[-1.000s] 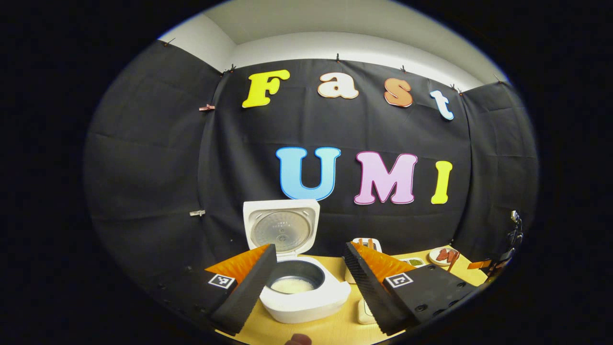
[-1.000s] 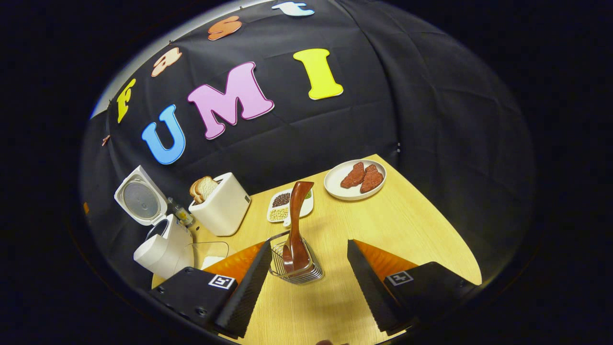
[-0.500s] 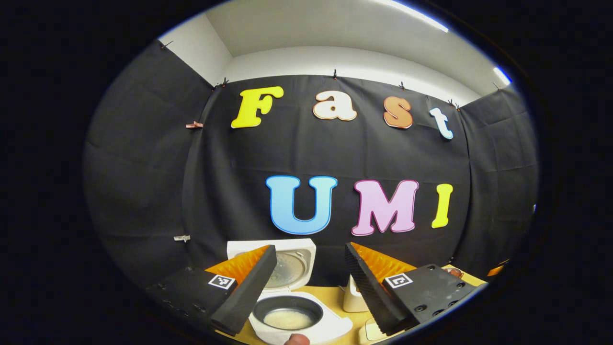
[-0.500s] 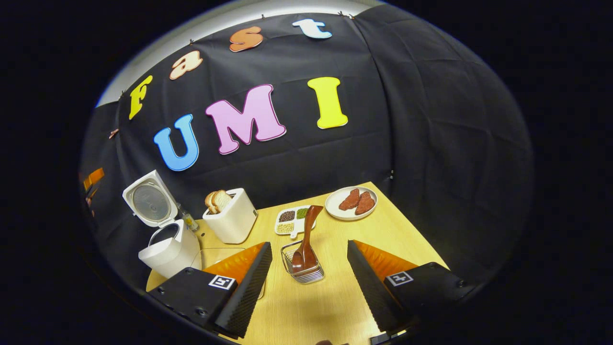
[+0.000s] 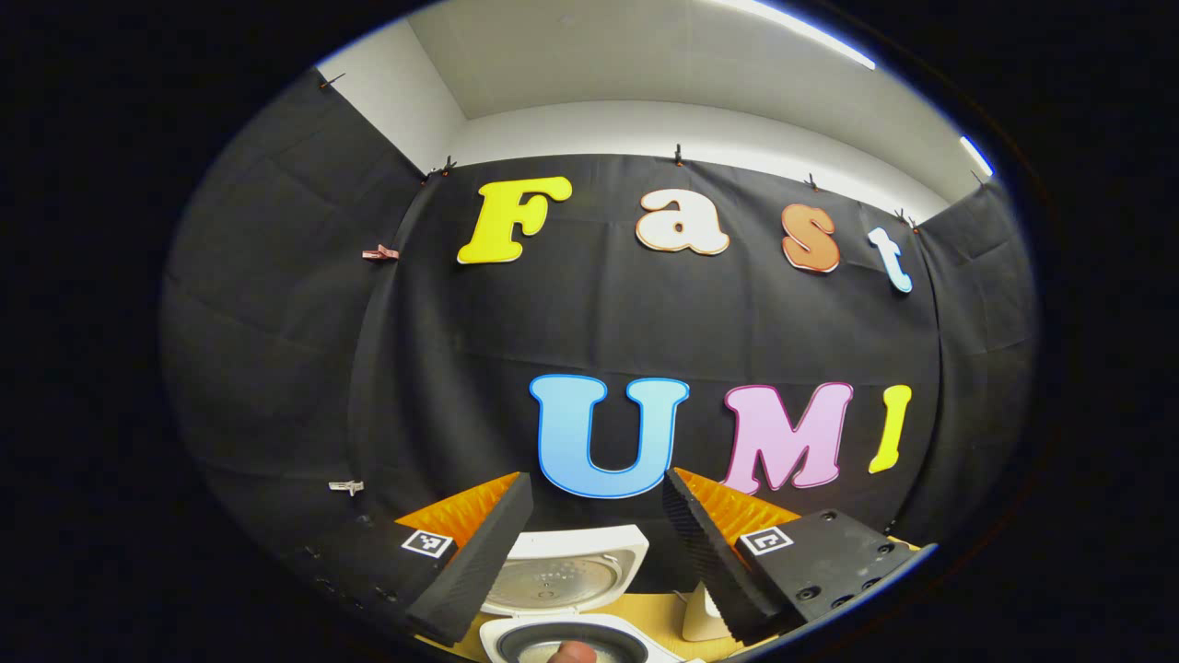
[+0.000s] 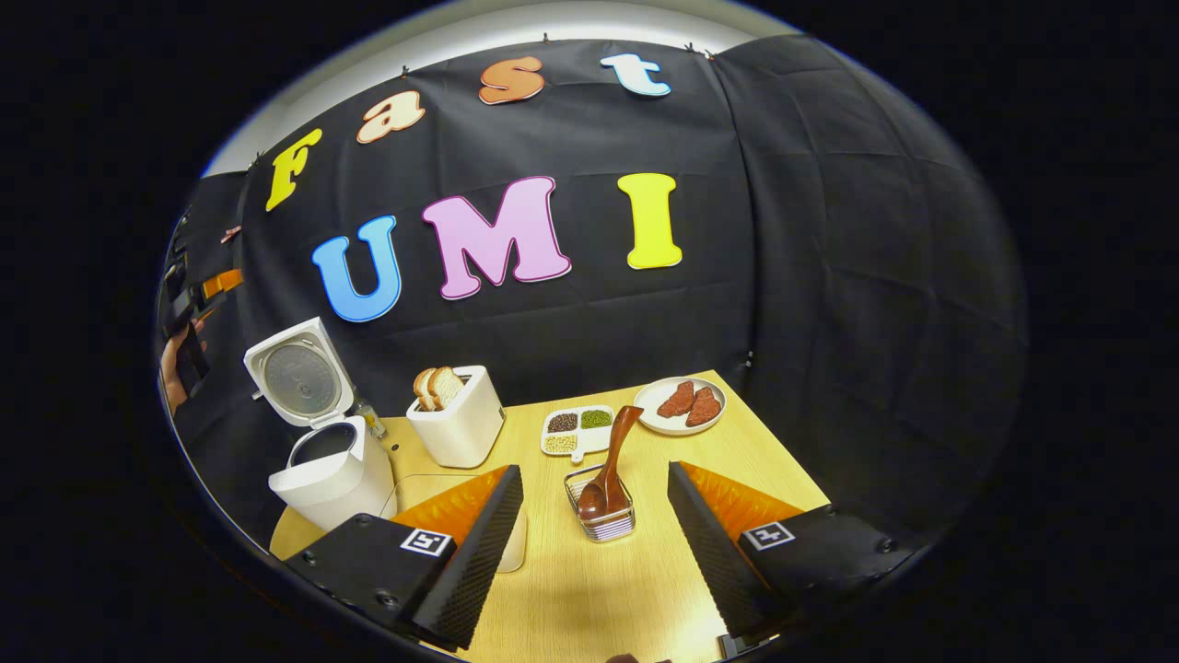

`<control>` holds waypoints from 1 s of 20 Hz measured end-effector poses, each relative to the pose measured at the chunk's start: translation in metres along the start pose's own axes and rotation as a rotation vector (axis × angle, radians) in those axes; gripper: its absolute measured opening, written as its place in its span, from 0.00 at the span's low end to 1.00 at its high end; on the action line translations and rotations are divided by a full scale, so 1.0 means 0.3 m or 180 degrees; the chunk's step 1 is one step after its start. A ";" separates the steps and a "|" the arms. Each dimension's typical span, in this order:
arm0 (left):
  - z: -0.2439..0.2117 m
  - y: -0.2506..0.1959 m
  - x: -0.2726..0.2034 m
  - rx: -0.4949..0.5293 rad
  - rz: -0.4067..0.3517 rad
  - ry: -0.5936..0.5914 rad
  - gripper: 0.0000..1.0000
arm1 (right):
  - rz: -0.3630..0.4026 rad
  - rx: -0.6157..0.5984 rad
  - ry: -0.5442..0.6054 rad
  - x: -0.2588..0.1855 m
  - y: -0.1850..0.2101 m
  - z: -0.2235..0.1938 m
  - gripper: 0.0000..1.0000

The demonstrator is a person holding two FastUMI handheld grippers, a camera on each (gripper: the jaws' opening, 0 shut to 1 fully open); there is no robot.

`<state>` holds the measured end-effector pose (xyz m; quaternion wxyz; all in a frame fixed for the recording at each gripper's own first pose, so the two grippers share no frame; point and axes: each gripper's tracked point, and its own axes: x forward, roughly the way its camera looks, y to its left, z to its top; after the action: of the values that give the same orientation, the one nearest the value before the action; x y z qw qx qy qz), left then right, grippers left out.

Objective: Close the left gripper, press the button to open the rice cooker; take a wooden spoon from the chopstick holder with the right hand, scoop a spoonful of rice and pour it into the rice cooker, then put the wooden spoon back into the chopstick holder.

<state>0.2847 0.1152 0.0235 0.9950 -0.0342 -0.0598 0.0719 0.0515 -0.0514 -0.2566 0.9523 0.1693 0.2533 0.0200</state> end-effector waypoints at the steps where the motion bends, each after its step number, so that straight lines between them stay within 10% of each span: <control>1: 0.001 0.019 0.042 0.0010 0.0010 -0.0021 0.97 | -0.0009 -0.0030 -0.0002 -0.002 0.012 0.005 0.98; 20: -0.529 0.176 0.410 0.0316 0.0338 0.0840 1.00 | -0.0315 -0.0285 0.0028 -0.128 0.069 -0.070 0.98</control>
<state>0.4177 0.1758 -0.1236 0.9895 0.0028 0.0771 0.1221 0.0089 -0.0302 -0.2485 0.9576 0.1136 0.2644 -0.0151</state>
